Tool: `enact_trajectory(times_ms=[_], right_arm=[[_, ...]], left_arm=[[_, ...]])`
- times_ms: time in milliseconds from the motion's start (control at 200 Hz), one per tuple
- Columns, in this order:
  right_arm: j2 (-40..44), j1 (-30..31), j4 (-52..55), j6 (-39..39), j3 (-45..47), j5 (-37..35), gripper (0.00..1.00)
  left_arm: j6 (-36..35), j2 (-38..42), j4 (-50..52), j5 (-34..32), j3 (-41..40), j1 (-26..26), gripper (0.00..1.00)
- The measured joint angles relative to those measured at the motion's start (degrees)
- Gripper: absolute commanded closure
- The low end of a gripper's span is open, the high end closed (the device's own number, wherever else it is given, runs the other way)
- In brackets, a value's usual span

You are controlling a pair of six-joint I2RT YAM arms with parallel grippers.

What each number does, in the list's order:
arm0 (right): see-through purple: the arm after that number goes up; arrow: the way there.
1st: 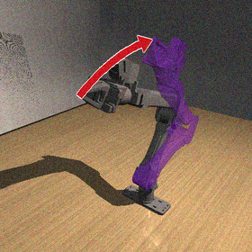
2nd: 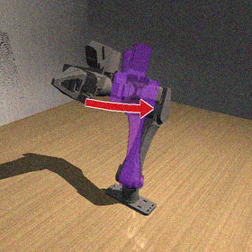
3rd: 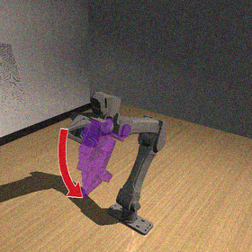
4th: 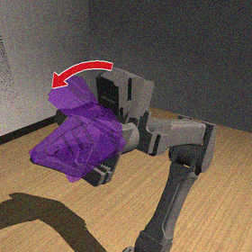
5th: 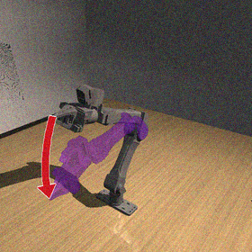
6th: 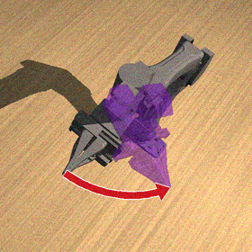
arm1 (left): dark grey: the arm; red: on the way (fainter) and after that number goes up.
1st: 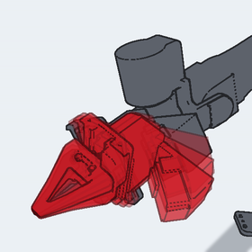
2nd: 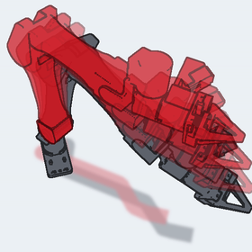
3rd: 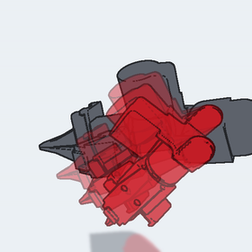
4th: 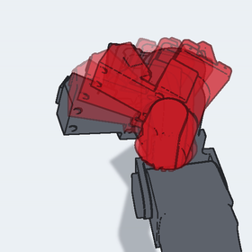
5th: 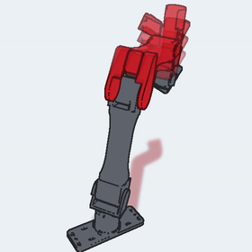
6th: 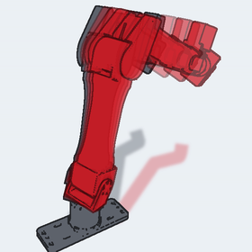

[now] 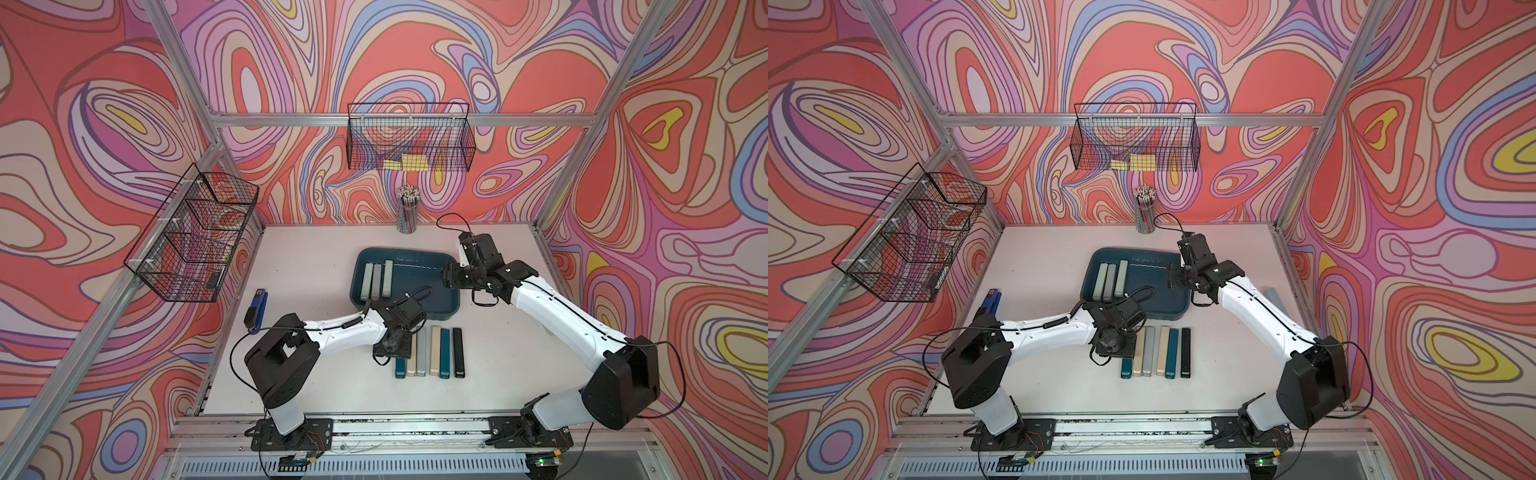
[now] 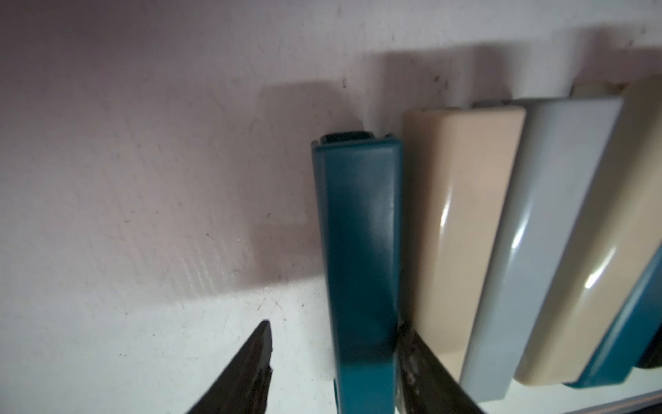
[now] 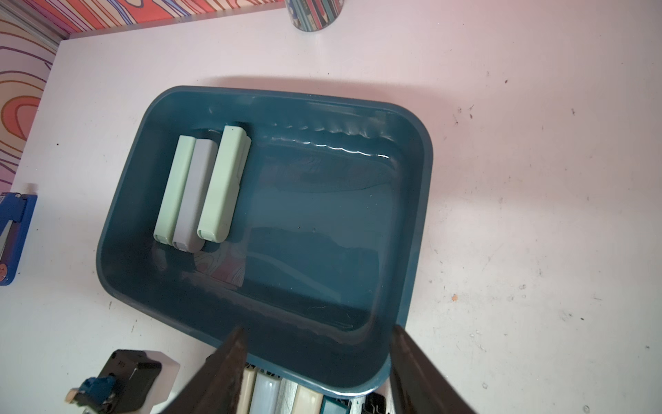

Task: Put the pruning pliers into the storage box
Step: Pick up the pruning pliers from the center of the board.

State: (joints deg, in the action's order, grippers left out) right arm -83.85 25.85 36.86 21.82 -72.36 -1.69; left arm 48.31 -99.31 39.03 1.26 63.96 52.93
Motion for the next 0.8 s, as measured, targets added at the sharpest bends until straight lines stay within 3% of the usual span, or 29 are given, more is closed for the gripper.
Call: enact_trajectory(times_ms=[366,796], right_arm=[[0.50,0.00,0.00,0.15,0.37,0.04,0.36],[0.48,0.00,0.04,-0.15,0.37,0.17,0.36]], left_arm=[[-0.15,-4.00,-0.04,-1.16,1.97,-0.15,0.48],[-1.44,-7.41,0.07,-2.14,4.96,-0.81,0.80]])
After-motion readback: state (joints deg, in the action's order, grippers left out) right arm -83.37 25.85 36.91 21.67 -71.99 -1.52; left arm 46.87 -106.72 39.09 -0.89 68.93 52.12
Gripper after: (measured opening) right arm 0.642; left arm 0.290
